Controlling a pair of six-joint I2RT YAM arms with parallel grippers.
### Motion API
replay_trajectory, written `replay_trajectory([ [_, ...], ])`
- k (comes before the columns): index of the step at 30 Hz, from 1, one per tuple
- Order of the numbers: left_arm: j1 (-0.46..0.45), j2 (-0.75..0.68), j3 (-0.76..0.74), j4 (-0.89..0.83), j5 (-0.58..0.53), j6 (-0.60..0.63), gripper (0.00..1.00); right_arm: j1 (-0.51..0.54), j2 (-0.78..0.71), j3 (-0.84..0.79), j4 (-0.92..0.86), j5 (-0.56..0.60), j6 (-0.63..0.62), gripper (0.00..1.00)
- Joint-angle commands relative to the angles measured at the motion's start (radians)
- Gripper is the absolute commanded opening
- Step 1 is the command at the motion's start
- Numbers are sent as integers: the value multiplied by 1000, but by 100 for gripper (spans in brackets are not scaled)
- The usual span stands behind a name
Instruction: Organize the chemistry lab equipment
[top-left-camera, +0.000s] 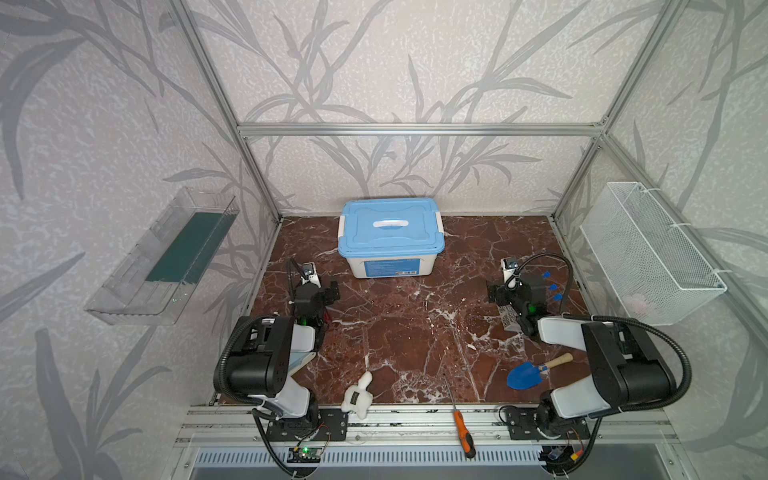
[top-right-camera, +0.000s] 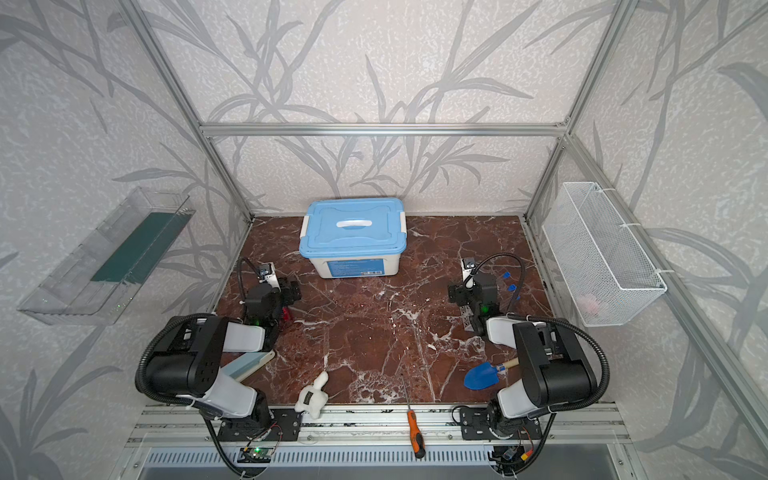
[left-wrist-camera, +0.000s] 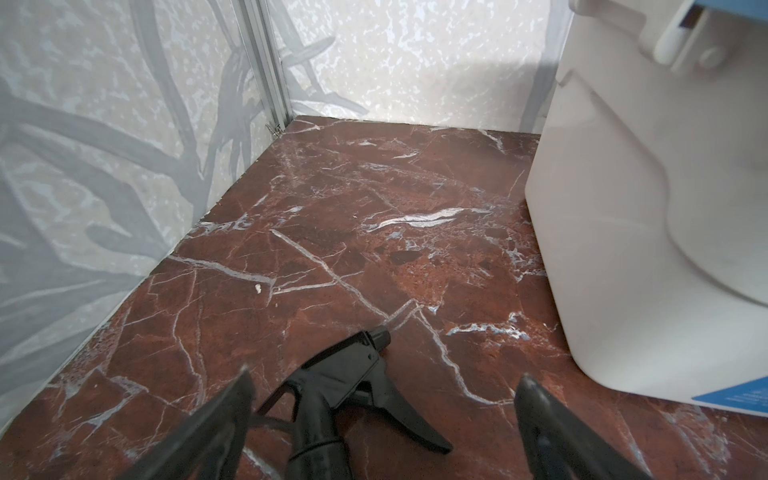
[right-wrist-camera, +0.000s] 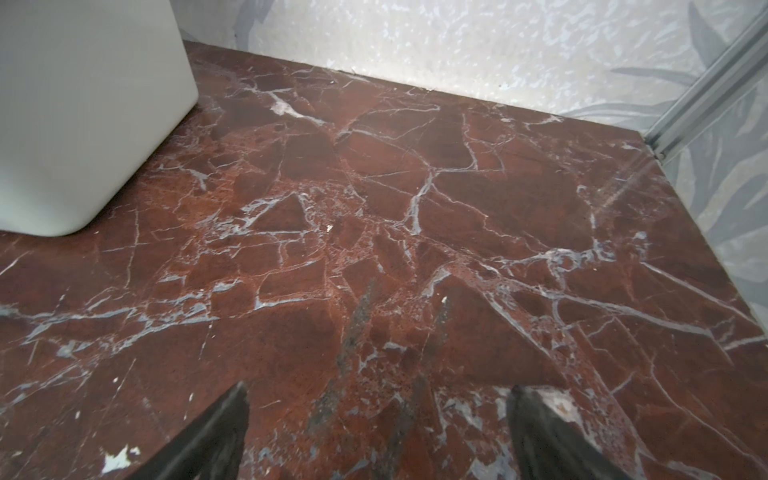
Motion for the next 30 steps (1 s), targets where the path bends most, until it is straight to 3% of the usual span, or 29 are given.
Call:
replay_trajectory([
  [1, 4, -3, 23, -12, 14, 16, 99, -5, -3, 52, -42, -31, -19, 95],
  [3, 5, -4, 24, -12, 17, 16, 99, -12, 12, 38, 4, 7, 13, 97],
  [7, 6, -3, 25, -14, 17, 16, 99, -13, -16, 41, -28, -58, -17, 97],
  [19, 6, -3, 31, -28, 20, 18, 99, 0, -245, 137, -281, -140, -20, 96],
  [30, 6, -3, 33, -31, 21, 18, 99, -51, -419, 193, -350, 148, 71, 89],
])
